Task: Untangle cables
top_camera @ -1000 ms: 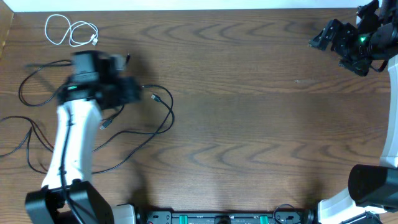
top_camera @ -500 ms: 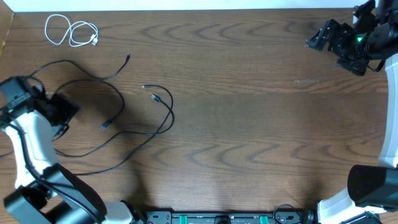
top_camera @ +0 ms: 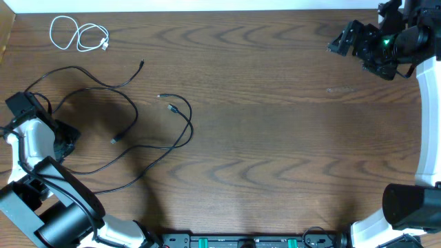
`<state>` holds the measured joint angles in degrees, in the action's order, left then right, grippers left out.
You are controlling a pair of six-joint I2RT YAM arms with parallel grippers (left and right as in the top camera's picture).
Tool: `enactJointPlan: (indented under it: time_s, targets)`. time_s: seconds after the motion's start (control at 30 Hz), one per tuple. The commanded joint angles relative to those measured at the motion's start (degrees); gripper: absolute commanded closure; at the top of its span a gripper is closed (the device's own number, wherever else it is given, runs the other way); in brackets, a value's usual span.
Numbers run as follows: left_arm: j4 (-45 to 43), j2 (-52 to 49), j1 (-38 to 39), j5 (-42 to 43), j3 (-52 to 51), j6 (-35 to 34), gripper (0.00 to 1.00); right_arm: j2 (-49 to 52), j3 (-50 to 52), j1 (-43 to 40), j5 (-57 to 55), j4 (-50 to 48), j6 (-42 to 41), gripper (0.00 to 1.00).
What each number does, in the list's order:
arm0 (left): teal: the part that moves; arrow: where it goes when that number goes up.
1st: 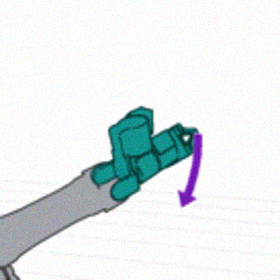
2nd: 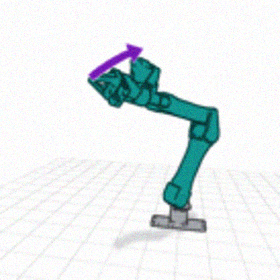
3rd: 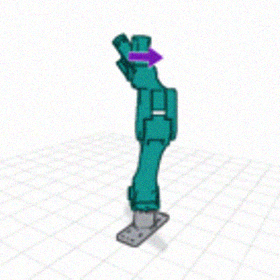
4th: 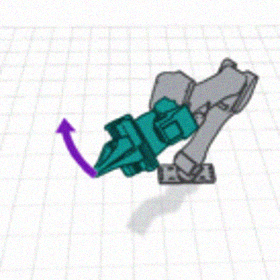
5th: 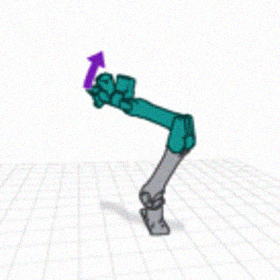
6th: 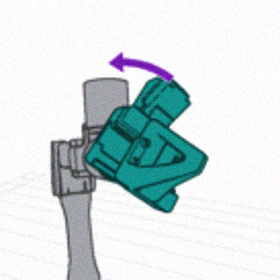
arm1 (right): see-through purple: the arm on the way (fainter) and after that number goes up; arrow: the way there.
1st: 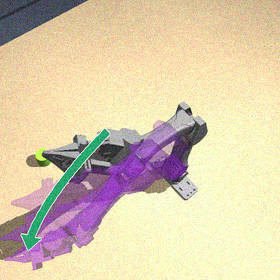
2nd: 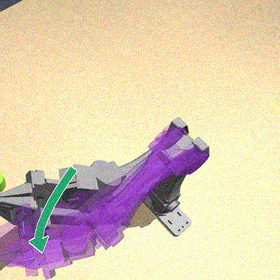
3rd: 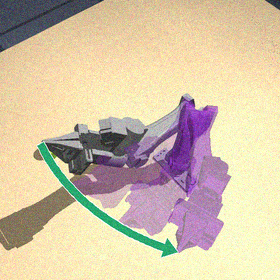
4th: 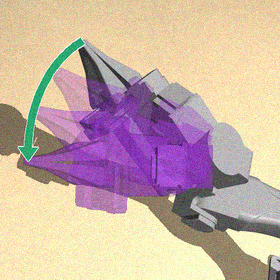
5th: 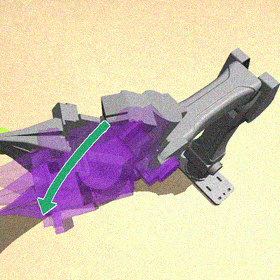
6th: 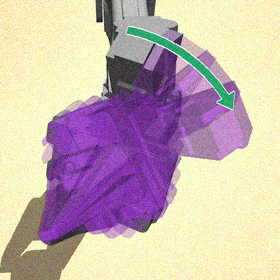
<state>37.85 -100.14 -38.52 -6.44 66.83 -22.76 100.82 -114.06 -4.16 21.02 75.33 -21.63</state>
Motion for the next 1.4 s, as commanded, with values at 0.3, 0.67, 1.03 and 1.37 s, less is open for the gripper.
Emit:
enactJointPlan:
  time_s: [0.3, 0.67, 1.03, 1.37]
  targets:
    - [5.1, 8.4, 0.2, -3.3, 0.2, -6.1, 0.42, -0.7, -0.8, 0.2, -0.1, 0.1, -0.9, 0.01]
    - [9.2, 10.3, -0.5, -11.5, -8.4, -26.1, 0.15, -0.7, -0.8, 0.1, -0.1, 0.3, -0.8, 0.01]
    - [0.8, 10.3, -1.1, -11.2, -18.7, -27.6, 0.07, -0.7, -0.8, 0.2, -0.2, -0.1, -0.3, 0.01]
    - [-12.8, 10.2, -1.0, -9.1, -25.6, -26.6, 0.07, -0.7, -0.8, 0.2, -0.1, -0.1, -0.4, 0.01]
